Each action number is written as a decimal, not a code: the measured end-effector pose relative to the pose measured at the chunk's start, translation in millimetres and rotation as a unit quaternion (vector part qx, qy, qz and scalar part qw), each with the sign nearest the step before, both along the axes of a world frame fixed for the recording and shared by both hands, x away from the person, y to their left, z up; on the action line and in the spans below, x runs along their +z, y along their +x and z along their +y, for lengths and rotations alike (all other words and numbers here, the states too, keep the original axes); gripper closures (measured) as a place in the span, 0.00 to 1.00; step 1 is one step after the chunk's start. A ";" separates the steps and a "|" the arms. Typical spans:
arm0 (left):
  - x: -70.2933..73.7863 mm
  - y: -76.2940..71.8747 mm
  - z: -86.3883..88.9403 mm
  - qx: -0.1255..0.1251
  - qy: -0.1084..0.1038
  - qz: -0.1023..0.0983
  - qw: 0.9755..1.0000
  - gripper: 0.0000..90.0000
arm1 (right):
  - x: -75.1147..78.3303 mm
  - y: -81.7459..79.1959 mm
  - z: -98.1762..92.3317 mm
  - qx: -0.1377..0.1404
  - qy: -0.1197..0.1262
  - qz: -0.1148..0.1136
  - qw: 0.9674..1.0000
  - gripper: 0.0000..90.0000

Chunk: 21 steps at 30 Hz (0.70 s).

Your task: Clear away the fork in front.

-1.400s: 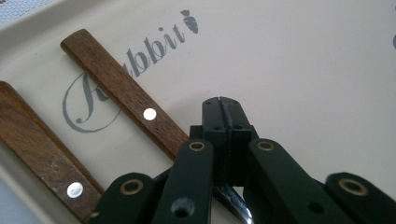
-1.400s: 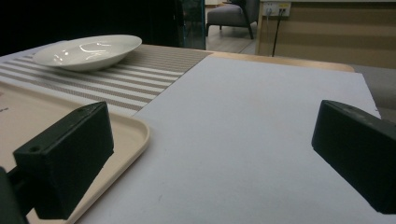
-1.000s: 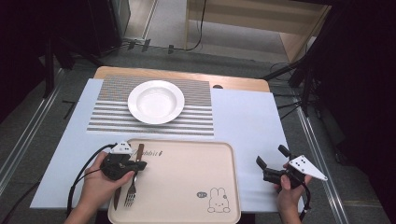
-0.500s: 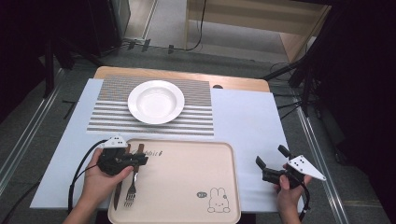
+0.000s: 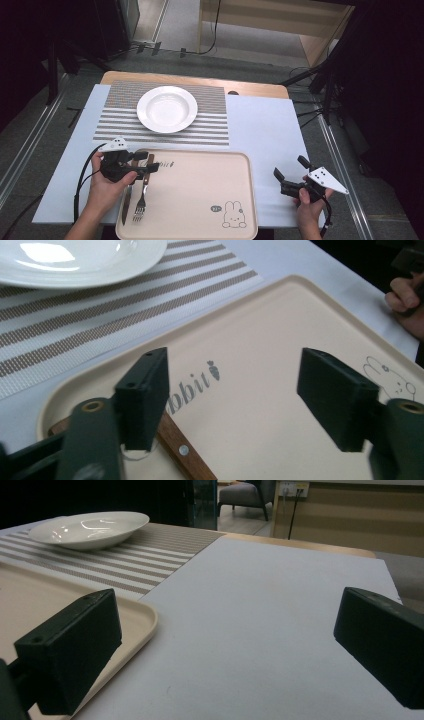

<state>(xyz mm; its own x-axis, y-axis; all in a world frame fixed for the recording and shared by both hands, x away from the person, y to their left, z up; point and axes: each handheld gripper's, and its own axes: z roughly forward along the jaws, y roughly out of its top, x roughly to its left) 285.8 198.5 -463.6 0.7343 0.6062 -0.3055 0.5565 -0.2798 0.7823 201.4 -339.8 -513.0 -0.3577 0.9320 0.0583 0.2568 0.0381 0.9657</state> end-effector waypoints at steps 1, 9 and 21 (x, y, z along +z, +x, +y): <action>0.7 0.7 0.7 -0.002 -0.006 -0.001 1.000 0.30 | 0.0 -0.1 0.1 -0.001 -0.001 0.000 1.000 0.00; 6.7 6.4 6.9 0.022 -0.015 -0.008 1.000 0.13 | -0.2 -0.1 1.0 0.004 -0.005 -0.001 1.000 0.00; 15.9 14.5 11.2 0.034 -0.029 -0.018 0.999 0.00 | -0.2 -0.2 1.6 0.006 -0.008 -0.002 1.000 0.00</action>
<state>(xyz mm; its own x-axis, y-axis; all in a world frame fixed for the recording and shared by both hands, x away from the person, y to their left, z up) 300.3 209.6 -447.8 0.7039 0.6363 -0.3155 0.5430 -0.1958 0.8166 201.1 -338.1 -513.2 -0.3693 0.9284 0.0417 0.2528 0.0572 0.9658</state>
